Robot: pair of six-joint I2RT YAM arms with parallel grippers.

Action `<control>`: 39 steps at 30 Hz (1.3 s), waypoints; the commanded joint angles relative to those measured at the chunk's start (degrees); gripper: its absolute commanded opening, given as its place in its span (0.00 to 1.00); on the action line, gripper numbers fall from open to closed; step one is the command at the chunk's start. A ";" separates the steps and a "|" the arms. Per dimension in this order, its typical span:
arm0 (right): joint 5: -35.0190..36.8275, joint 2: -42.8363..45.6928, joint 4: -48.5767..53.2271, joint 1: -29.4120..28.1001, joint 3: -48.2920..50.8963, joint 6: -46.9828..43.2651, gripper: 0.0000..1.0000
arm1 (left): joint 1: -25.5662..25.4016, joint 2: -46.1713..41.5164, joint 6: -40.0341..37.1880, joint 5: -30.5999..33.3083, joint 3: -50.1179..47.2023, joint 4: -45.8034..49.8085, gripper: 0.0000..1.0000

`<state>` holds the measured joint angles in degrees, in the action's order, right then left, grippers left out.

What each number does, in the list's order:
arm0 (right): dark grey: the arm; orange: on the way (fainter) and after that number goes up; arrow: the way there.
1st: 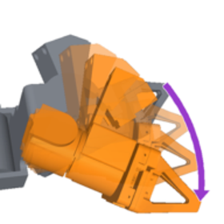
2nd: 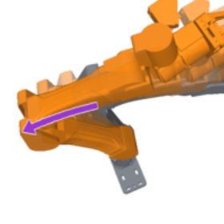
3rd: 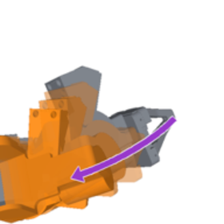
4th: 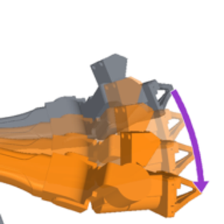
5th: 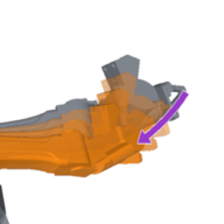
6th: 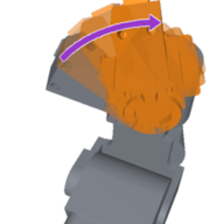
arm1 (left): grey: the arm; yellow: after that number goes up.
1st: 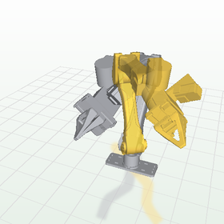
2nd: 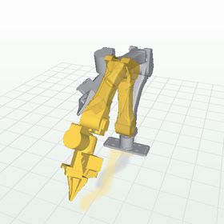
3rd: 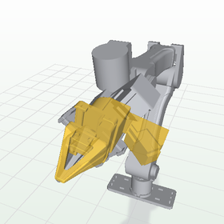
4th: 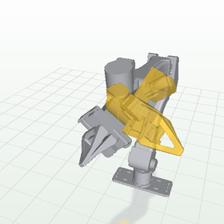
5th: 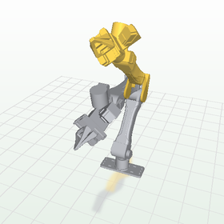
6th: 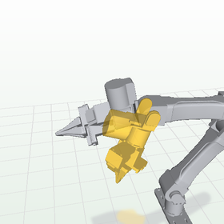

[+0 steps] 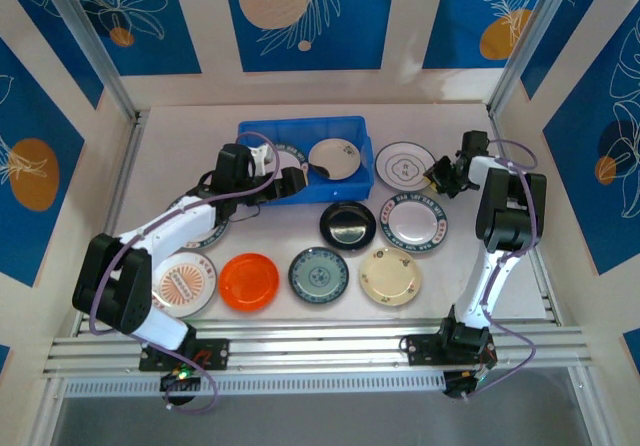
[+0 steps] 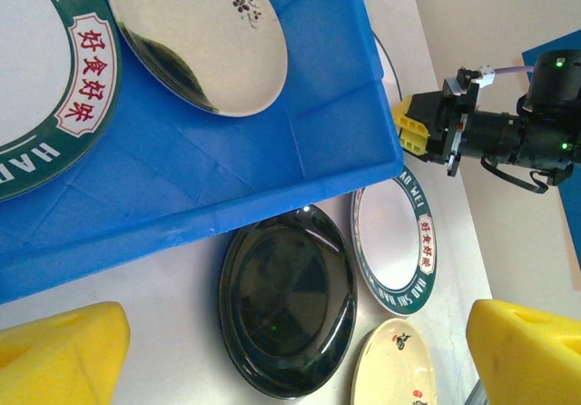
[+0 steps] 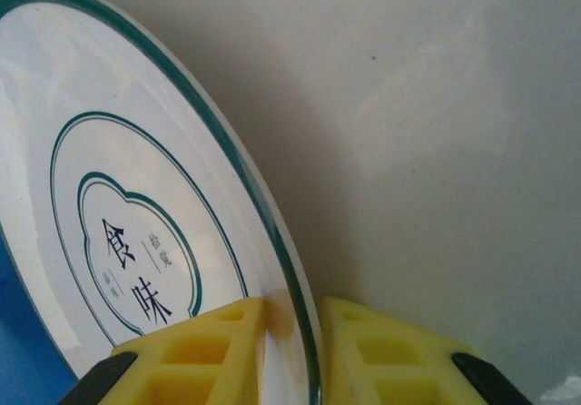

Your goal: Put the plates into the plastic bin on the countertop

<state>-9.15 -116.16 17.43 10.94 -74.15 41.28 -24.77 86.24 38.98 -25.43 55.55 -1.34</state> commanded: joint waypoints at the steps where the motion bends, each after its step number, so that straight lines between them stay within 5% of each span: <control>1: -2.15 -1.90 -0.07 -0.83 -0.85 0.56 0.20 | -0.19 1.13 0.20 0.25 0.59 -1.64 0.95; 10: 2.58 3.78 -1.66 -0.66 2.68 1.72 0.01 | -0.19 0.86 0.40 0.89 1.20 -1.47 0.95; 17: 10.97 14.82 -0.60 -0.43 4.67 4.16 0.00 | -0.19 -0.13 0.24 2.93 3.61 -0.75 0.95; 27: 31.98 35.98 8.61 -12.45 0.80 -4.83 0.00 | 0.68 0.86 -1.94 5.29 8.61 2.66 0.94; 33: 10.82 36.28 9.54 -15.39 -3.28 -7.17 0.00 | 2.57 4.53 1.33 -1.01 10.60 -3.75 0.90; 39: -2.99 31.86 10.25 -20.29 -6.35 -8.57 0.00 | 3.98 6.83 8.09 -6.52 10.73 -13.57 0.83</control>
<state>-0.03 -82.54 27.59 -6.87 -78.13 34.52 -21.78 92.09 42.94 -27.11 64.73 -7.33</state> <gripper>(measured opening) 0.063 0.832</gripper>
